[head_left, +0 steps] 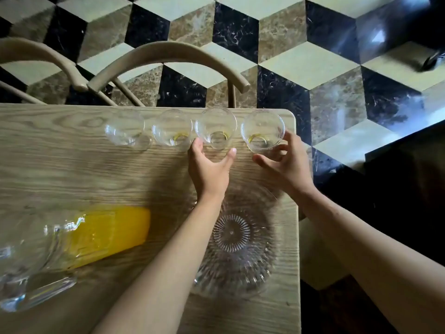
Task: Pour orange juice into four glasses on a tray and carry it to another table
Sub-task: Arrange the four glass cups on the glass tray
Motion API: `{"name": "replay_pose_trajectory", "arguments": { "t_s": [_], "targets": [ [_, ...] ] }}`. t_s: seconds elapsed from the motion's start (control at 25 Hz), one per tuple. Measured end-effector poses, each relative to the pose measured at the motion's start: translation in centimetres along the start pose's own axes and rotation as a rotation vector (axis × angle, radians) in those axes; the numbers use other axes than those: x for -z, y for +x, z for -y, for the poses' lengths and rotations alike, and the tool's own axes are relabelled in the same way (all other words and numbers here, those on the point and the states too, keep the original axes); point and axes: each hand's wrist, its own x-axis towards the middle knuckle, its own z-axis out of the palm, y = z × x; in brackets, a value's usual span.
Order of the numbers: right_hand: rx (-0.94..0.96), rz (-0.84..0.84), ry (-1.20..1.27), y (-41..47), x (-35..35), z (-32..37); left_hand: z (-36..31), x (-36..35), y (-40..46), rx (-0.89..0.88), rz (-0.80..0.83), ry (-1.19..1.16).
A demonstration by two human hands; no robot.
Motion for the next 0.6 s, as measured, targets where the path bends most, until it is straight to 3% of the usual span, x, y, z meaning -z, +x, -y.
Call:
{"name": "replay_pose_trajectory", "arguments": {
  "t_s": [0.6],
  "targets": [
    [0.006,-0.038,0.027,0.8,-0.8,-0.7,-1.0,-1.0,1.3,-0.068,-0.074,-0.021]
  ]
}}
